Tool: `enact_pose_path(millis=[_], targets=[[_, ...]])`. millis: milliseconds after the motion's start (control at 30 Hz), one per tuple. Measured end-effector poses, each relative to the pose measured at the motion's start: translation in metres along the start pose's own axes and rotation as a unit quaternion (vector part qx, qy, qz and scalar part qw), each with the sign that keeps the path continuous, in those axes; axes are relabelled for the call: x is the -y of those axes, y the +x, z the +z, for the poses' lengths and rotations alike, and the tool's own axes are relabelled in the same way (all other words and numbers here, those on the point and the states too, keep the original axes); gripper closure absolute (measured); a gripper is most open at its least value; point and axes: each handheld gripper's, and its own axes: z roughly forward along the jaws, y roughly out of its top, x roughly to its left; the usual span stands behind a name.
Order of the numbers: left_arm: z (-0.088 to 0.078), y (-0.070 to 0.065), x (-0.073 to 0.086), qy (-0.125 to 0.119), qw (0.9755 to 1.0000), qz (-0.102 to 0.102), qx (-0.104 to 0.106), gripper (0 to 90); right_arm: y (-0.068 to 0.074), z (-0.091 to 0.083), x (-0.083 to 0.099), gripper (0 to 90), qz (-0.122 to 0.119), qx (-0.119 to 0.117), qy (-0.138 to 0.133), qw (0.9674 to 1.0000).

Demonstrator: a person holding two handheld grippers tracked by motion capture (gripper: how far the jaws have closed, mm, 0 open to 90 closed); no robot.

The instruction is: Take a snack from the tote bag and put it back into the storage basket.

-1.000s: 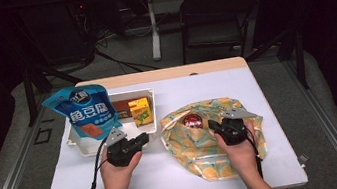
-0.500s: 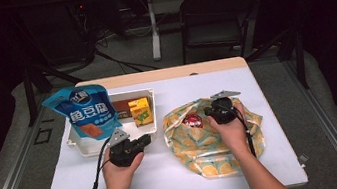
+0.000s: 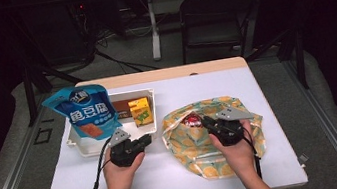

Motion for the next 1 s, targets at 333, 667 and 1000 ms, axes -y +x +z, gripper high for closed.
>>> enact_pose_path(millis=[333,667,1000], targets=[[-0.001,0.003,0.002,0.001,1.0,-0.004,0.001,82.9,0.013,0.016,0.029,85.6,0.018,-0.059,0.038,0.9974],[-0.001,0.004,0.003,0.001,1.0,-0.003,0.002,82.8,0.014,0.042,0.051,84.3,0.035,-0.057,0.144,0.9873],[-0.002,0.005,0.002,-0.001,1.0,-0.005,0.001,82.5,0.014,0.017,0.033,73.2,0.046,-0.077,0.102,0.9907]])
